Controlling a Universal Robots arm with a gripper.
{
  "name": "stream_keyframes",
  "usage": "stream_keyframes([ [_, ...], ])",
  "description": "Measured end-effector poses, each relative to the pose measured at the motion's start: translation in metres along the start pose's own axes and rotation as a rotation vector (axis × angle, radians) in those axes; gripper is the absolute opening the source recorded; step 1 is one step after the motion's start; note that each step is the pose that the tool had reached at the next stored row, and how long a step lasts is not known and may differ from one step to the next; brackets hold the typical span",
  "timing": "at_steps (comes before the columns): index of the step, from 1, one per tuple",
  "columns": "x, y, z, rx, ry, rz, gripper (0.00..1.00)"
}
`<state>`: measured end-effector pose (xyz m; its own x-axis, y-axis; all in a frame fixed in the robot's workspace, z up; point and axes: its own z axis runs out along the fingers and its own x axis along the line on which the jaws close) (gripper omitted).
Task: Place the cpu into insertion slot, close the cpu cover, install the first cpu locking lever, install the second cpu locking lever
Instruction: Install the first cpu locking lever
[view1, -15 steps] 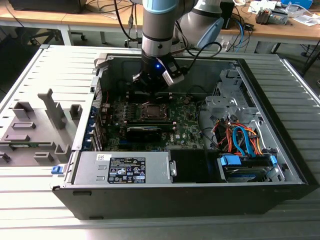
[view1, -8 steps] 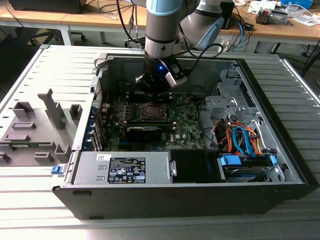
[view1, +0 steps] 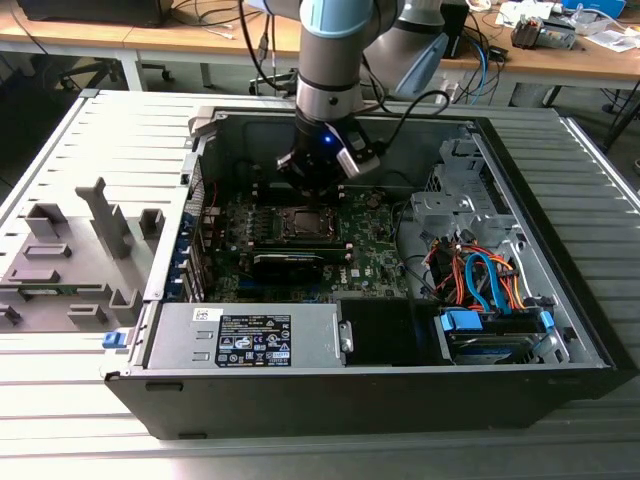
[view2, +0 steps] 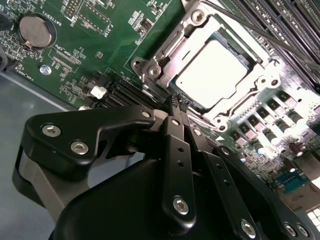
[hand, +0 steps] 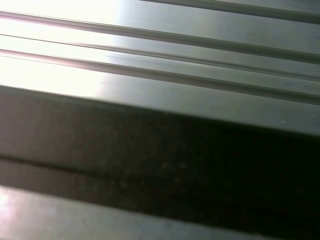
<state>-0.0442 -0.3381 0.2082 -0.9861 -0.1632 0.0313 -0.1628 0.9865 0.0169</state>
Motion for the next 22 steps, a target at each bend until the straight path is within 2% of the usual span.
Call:
stream_keyframes([
  [7, -0.0033, -0.0006, 0.0017, 0.0009, 0.0002, -0.003, 0.11],
  [22, -0.0039, -0.0035, 0.0024, 0.0012, 0.0003, -0.004, 0.11],
])
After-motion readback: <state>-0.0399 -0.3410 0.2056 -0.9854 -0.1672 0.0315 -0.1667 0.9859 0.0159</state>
